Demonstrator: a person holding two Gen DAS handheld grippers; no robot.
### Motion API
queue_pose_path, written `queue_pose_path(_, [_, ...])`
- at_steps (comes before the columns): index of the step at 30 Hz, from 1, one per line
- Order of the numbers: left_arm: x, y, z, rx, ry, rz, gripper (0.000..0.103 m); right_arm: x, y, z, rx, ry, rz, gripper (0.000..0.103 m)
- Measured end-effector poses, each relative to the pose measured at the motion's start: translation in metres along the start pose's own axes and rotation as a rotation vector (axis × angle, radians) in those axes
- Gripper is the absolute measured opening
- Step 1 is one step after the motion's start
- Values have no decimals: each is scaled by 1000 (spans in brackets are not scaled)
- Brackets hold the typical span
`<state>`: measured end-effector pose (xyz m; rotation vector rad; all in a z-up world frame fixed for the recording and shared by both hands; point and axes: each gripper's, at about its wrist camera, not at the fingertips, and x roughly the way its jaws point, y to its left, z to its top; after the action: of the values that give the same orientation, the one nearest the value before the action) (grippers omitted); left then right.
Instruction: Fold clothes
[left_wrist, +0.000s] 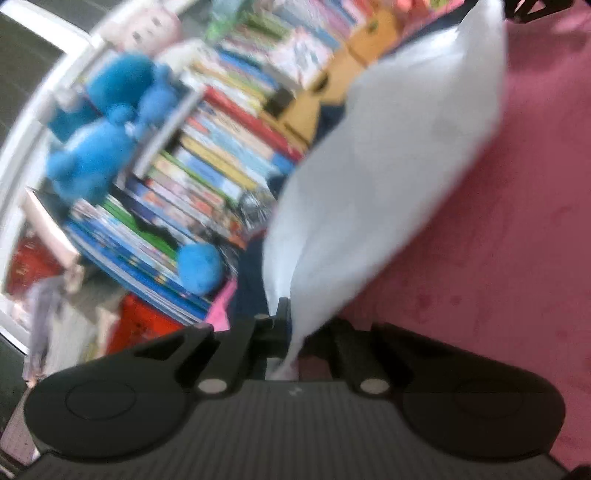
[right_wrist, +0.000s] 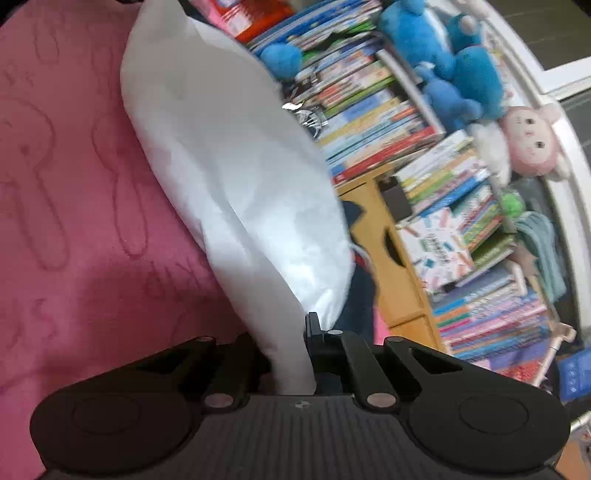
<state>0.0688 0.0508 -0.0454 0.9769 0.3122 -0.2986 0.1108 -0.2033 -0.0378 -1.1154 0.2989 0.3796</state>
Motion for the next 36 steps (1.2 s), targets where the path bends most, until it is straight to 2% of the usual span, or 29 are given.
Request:
queue_pose_path(2, [-29,4,3,-15,-20,-19,2,-27,-2,-6,6,-29,-5,7])
queue_pose_path(6, [-56,-8,-10,-7,6,-59,3,-80,-5,-19,15,-83,-12,8])
queue_pose_path(11, [-86,-27,-29,11,46,-108,8,-117,30,-38,-30,-57,61,10])
queue_pose_path(13, [-97,-31,-36,7,60,-124,11,-125,42,-45,-74,-30,63,20])
queue_pose_path(14, [-101,-29,-39,-8,69,-123,15,-129,48,-49,-95,-17,64,20])
queue_pose_path(15, [-106,-26,-42,-24,79,-120,21,-133,52,-51,-108,-3,66,22])
queue_pose_path(16, [-111,-23,-46,-39,91,-103,26,-137,50,-52,-103,14,72,28])
queue_pose_path(17, [-116,-19,-52,-55,106,-73,39,-140,47,-54,-99,31,77,33])
queue_pose_path(18, [-122,-16,-57,-70,120,-43,45,-144,45,-55,-94,48,83,39])
queue_pose_path(20, [-130,-6,-70,-125,172,9,45,-151,37,-51,-89,76,110,49])
queue_pose_path(22, [-136,9,-80,-194,224,70,45,-157,30,-34,-116,8,109,62])
queue_pose_path(23, [-138,18,-81,-241,237,93,44,-160,27,-26,-129,-25,109,66])
queue_pose_path(24, [-139,29,-81,-296,239,109,44,-163,24,-17,-143,-59,108,74])
queue_pose_path(26, [-138,51,-70,-417,203,114,43,-169,17,0,-170,-127,107,86])
queue_pose_path(27, [-135,60,-60,-469,174,101,43,-172,14,8,-183,-161,107,95])
queue_pose_path(28, [-131,64,-46,-492,138,81,43,-170,13,18,-197,-199,87,99])
queue_pose_path(29, [-125,64,-30,-491,95,56,43,-160,19,30,-212,-245,28,99])
queue_pose_path(32, [-105,42,26,-370,-35,-10,43,-126,45,66,-287,-350,-117,99])
queue_pose_path(34, [-83,24,45,-319,-58,-41,44,-102,63,90,-316,-393,-173,99])
queue_pose_path(36, [-58,7,59,-281,-62,-66,44,-82,73,108,-306,-404,-171,100])
